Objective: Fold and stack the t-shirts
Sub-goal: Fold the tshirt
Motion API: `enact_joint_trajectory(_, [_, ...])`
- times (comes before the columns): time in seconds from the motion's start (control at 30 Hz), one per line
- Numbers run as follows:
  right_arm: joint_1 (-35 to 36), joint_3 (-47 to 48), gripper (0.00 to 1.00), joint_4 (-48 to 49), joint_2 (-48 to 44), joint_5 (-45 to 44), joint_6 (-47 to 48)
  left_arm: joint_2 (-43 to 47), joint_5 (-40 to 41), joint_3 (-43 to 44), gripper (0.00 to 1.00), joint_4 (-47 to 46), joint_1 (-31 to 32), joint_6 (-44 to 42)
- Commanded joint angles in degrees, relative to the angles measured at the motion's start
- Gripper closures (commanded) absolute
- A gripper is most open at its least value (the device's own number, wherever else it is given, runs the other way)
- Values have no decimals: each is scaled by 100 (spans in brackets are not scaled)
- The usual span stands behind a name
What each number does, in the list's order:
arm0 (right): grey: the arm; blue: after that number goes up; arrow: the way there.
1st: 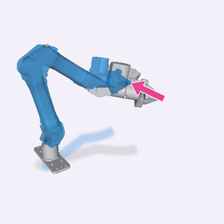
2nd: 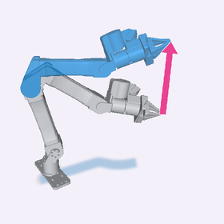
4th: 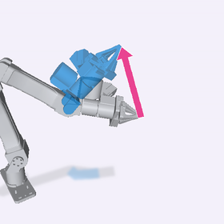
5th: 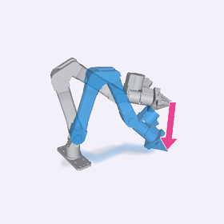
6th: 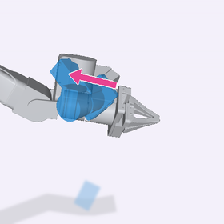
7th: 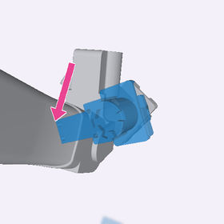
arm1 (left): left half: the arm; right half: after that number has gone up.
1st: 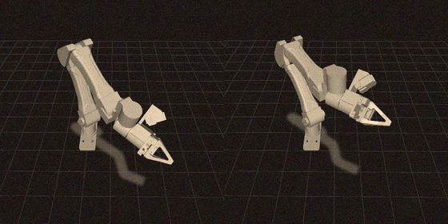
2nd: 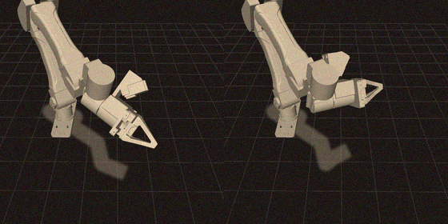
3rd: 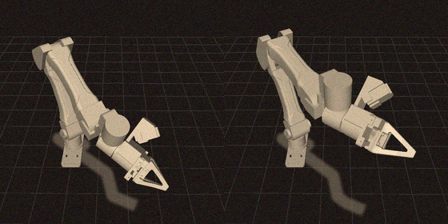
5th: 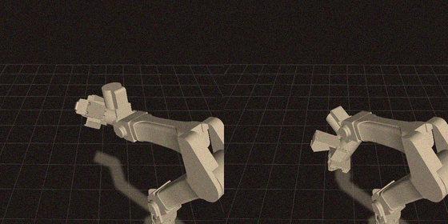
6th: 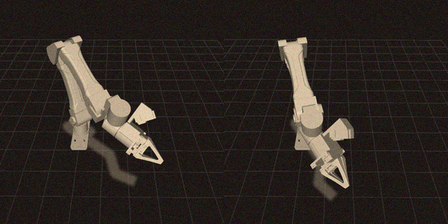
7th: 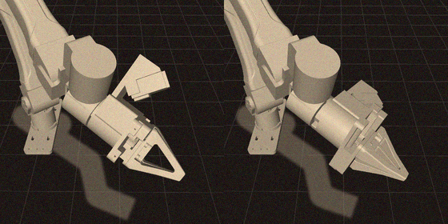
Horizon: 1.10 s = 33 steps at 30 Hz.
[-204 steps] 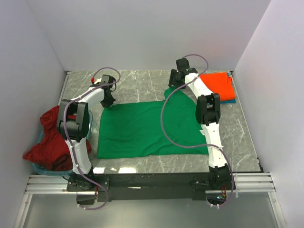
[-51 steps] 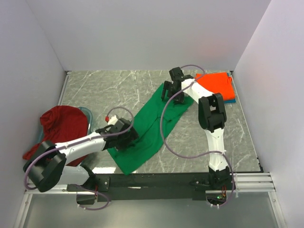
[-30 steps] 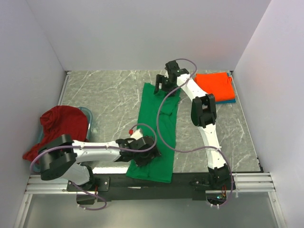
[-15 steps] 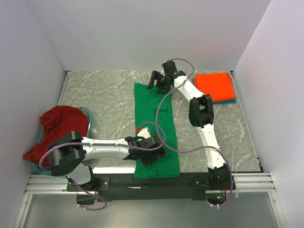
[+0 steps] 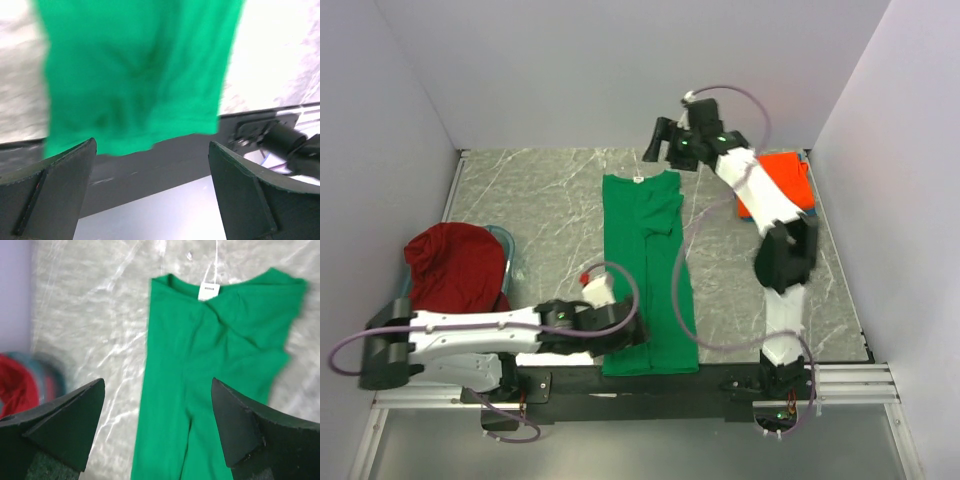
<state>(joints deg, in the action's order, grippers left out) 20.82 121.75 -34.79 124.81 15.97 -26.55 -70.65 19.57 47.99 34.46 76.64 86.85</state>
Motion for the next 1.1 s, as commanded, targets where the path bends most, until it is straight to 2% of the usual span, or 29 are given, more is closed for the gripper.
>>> enact_joint_trajectory(0.0, [63,-1439,7,401,-1875,-663,220,683,-120,-989,1,274,105,657])
enact_joint_trajectory(0.03, [63,-2436,7,594,-2221,-874,150,989,-199,-1202,0,159,123,745])
enact_joint_trajectory(0.1, [54,-3478,7,1156,-3220,-885,-25,1246,-384,-1728,0,-305,132,860])
enact_joint_trajectory(0.13, [54,-4370,7,1332,-3540,-954,-122,1386,-428,-1853,0,-465,149,869])
enact_joint_trajectory(0.2, [71,-5210,7,1798,-4355,-921,-342,1449,-472,-2012,1,-537,158,869])
enact_joint_trajectory(0.23, [63,-5850,7,1930,-4586,-894,-499,1466,-437,-2013,5,-441,167,869])
enact_joint_trajectory(0.3, [71,-6372,7,2089,-5158,-850,-693,1440,-402,-2021,10,-361,167,851])
enact_joint_trajectory(0.33, [89,-6766,7,2125,-5317,-850,-746,1397,-402,-2030,18,-343,184,851])
enact_joint_trajectory(0.4, [141,-7120,7,2169,-5720,-780,-782,1361,-454,-2109,24,-396,176,834])
enact_joint_trajectory(0.43, [159,-7374,7,2117,-5836,-762,-791,1309,-454,-2135,33,-466,167,816])
enact_joint_trajectory(0.53, [203,-7736,7,1854,-6205,-945,-878,1238,-463,-2118,49,-484,167,755])
enact_joint_trajectory(0.77, [221,-8132,7,1589,-6663,-1157,-958,1133,-700,-2302,61,-747,176,772])
enact_joint_trajectory(0.87, [230,-8150,7,1440,-6751,-1175,-931,1010,-797,-2303,69,-739,167,799])
enact_joint_trajectory(1.0, [238,-8264,7,1203,-6839,-1148,-931,817,-771,-2145,85,-423,176,851])
enact_joint_trajectory(1.07, [317,-8334,8,957,-6909,-1183,-905,799,-867,-2144,87,-483,176,825])
